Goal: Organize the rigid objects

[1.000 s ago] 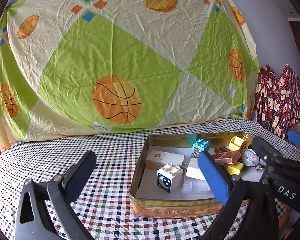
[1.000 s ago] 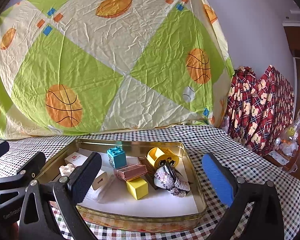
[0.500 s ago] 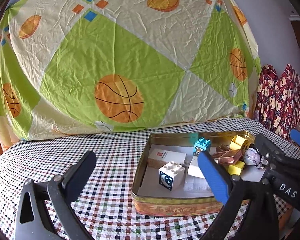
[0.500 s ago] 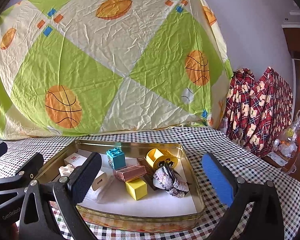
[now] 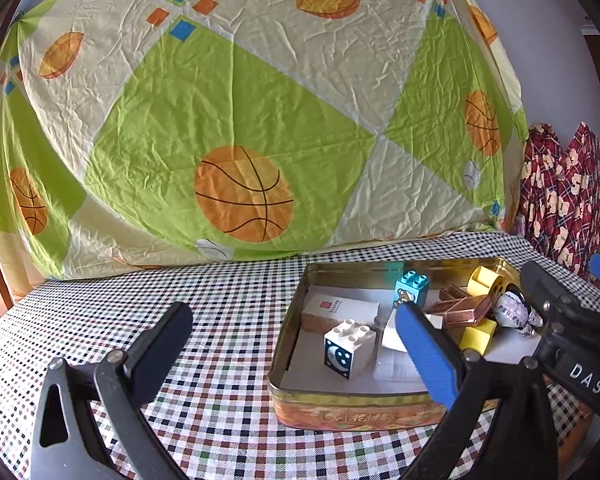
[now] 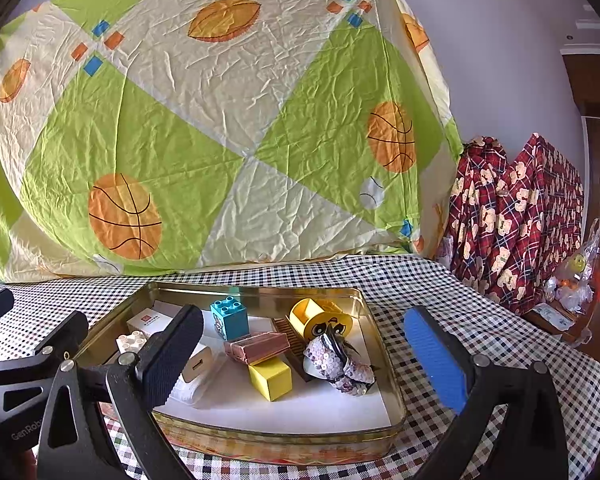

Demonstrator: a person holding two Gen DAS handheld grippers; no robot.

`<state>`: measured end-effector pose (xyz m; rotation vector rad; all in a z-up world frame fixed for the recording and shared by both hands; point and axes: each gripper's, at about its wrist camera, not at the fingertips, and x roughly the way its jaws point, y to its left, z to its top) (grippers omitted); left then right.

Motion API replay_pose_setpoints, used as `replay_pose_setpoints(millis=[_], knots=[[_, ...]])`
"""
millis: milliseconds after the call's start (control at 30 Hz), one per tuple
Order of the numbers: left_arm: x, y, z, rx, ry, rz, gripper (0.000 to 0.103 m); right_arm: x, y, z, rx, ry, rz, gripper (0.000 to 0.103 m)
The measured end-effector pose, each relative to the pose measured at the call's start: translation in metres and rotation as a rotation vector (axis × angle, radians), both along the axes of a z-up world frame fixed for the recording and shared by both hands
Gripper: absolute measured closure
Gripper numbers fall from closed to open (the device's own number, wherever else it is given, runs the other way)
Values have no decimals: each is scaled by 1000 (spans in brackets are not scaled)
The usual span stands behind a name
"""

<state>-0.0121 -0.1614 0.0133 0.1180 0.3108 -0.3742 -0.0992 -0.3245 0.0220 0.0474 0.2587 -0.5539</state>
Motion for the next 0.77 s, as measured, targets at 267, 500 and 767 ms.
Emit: replay_pose_setpoints(millis=[267,500,767], knots=[[2,3,0,-17,9,-3,0,0,0,0,0,1,0,1],[-2,0,0,-10,-7,-12,0,1,0,0,1,3,-1,1],[-1,-2,0,-6,-4,-12,0,2,0,-1,1,3,1,1]])
